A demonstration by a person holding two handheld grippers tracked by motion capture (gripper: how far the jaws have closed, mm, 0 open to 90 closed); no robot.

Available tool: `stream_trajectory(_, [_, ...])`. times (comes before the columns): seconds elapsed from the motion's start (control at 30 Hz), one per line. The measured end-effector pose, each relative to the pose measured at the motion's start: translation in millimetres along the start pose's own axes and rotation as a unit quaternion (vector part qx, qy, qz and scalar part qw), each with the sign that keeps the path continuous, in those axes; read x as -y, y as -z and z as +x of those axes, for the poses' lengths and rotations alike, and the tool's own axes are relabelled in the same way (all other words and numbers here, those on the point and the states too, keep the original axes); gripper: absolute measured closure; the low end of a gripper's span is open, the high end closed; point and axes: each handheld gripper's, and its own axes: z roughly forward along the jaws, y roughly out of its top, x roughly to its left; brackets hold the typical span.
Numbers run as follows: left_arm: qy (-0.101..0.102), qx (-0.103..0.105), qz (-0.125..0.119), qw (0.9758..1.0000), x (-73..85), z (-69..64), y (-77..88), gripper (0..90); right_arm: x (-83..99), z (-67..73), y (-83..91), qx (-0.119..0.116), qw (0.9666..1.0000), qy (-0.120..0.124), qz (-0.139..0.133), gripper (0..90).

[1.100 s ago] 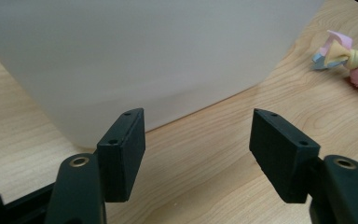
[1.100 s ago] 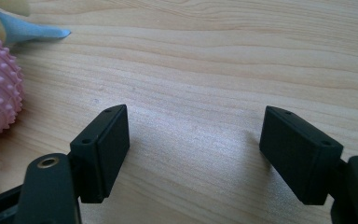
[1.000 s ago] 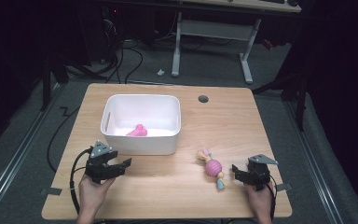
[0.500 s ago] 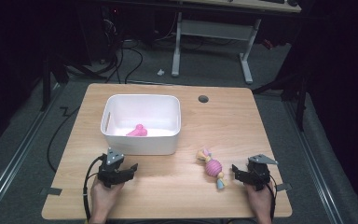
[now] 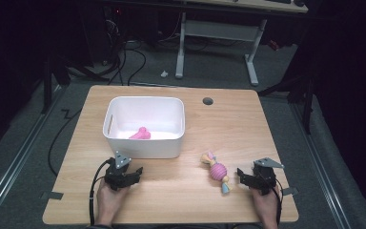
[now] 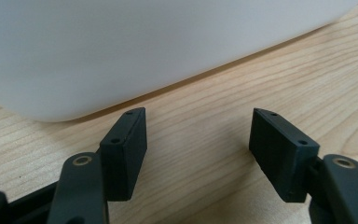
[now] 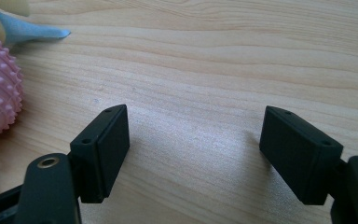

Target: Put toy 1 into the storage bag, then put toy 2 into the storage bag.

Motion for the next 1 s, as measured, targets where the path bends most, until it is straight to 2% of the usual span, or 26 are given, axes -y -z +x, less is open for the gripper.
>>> stream_trajectory(0.1, [-0.006, -0.005, -0.003, 1.0, -0.2, -1.5, -1.9, 36.0, -0.1, 0.0, -0.1, -0.001, 1.0, 0.0, 0.0, 24.6])
stream_trajectory(0.33, [-0.007, -0.003, -0.002, 1.0, -0.4, -1.5, -2.3, 34.1, -0.8, -0.1, -0.6, -0.003, 1.0, -0.001, 0.001, 24.2])
stream_trajectory(0.4, [-0.006, -0.004, -0.001, 1.0, -0.5, -1.4, -2.4, 33.5, -0.8, 0.4, -0.9, -0.005, 1.0, 0.001, 0.002, 21.6])
stream_trajectory(0.63, [-0.006, -0.003, 0.0, 1.0, -0.5, -1.4, -2.6, 31.3, -3.0, 0.1, -3.6, -0.024, 0.9995, 0.02, 0.009, 15.7])
stream_trajectory(0.73, [-0.005, -0.004, 0.0, 1.0, -0.4, -1.5, -2.7, 30.4, -5.6, -0.4, -2.7, -0.024, 0.9992, 0.023, 0.023, 15.9])
stream_trajectory(0.9, [-0.007, -0.001, 0.003, 1.0, -0.5, -1.6, -2.5, 28.7, -5.7, -0.4, 1.5, -0.023, 0.9989, 0.03, 0.026, 24.3])
stream_trajectory(1.0, [-0.009, 0.002, 0.003, 1.0, -0.2, -2.2, -2.4, 26.9, -5.9, 4.0, 2.9, -0.015, 0.9989, 0.037, 0.026, 24.1])
